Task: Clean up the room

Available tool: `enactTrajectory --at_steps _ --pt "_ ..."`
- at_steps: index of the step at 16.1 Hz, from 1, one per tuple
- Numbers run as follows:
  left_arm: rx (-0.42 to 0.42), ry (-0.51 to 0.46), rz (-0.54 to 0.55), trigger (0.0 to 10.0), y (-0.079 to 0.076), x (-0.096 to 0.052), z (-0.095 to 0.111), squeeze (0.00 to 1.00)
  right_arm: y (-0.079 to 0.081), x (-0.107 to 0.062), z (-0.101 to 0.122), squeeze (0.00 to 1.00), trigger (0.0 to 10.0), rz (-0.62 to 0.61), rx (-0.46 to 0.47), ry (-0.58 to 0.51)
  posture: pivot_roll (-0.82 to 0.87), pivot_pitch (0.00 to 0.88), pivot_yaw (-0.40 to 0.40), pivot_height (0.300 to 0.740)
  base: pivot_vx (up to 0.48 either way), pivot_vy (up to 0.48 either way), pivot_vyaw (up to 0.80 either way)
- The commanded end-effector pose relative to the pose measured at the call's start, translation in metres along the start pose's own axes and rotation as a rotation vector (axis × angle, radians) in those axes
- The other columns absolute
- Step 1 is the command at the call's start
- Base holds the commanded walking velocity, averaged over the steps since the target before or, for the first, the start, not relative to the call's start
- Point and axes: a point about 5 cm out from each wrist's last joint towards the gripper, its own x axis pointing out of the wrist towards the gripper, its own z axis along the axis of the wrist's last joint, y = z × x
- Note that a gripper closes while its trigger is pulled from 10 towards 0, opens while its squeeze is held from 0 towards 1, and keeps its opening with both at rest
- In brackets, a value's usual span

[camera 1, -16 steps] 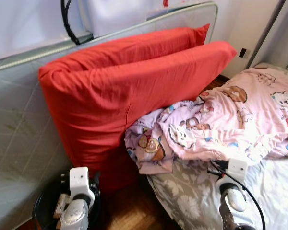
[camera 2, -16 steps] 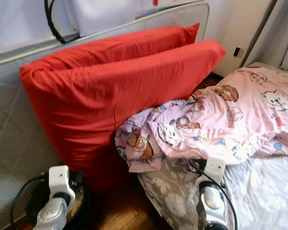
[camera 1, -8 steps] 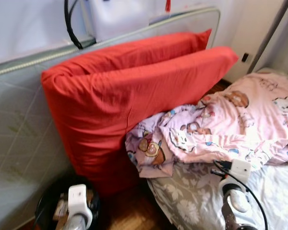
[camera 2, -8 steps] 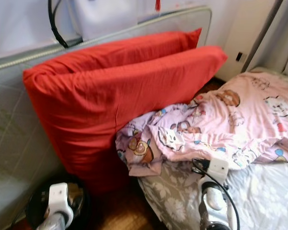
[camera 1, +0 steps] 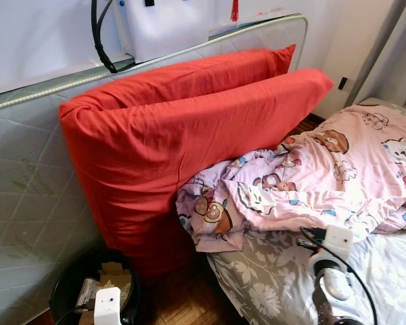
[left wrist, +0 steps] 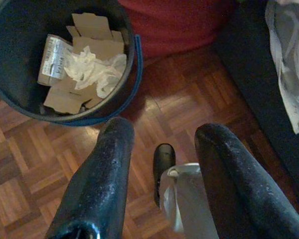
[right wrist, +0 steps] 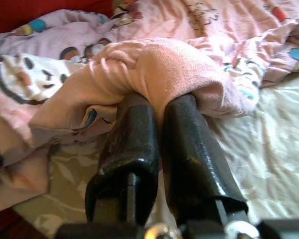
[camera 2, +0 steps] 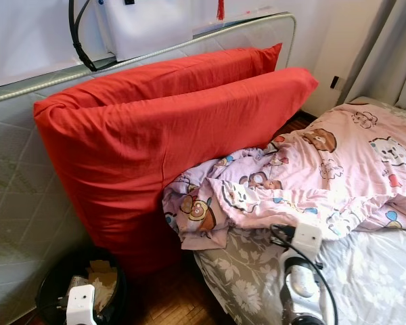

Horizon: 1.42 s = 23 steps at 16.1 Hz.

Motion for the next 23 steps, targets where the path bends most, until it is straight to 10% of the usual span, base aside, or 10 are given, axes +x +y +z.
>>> enactTrajectory --at_steps 1,23 --pt "0.007 0.025 -0.001 10.0 0.001 -0.003 -0.009 0.0 -0.004 0.0 -0.001 0.0 10.0 -0.016 0.006 0.007 0.01 0.004 0.013 0.74 0.0 0.0 0.0" --pt "0.01 0.084 0.007 10.0 0.005 -0.008 -0.026 0.0 -0.006 0.001 0.002 0.0 10.0 -0.027 0.007 -0.006 0.02 0.006 0.013 0.74 -0.057 0.0 0.0"
